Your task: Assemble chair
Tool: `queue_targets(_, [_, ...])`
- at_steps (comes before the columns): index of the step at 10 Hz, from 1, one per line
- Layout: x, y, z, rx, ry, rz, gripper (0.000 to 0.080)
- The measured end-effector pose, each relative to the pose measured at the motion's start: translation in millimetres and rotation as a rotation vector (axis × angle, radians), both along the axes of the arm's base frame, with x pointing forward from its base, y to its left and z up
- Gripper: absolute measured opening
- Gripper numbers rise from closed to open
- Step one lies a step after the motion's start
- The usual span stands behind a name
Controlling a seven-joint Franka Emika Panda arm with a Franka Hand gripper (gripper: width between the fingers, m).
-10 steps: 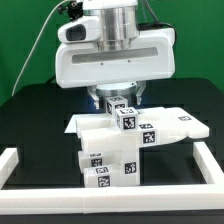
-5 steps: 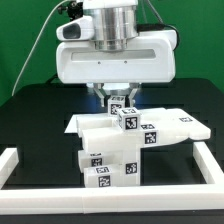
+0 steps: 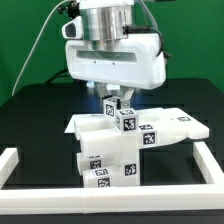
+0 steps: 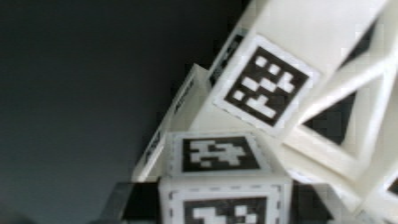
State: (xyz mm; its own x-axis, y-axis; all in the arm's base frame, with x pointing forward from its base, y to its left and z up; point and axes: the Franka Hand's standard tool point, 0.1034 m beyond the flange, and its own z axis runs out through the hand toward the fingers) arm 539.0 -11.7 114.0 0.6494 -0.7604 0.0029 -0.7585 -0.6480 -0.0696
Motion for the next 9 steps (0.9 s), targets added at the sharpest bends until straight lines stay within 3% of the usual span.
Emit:
queue_targets(2, [2.6,-6.8,-0.2,0.061,-0.031,-0.215,0.0284])
queue_targets(5, [2.8,-2.0,-0.4,0.076,-0.018,-0.397,0.0284])
queue_targets(9, [5.1,-11.3,-0.8,0.132,0.000,-0.722,0.0284])
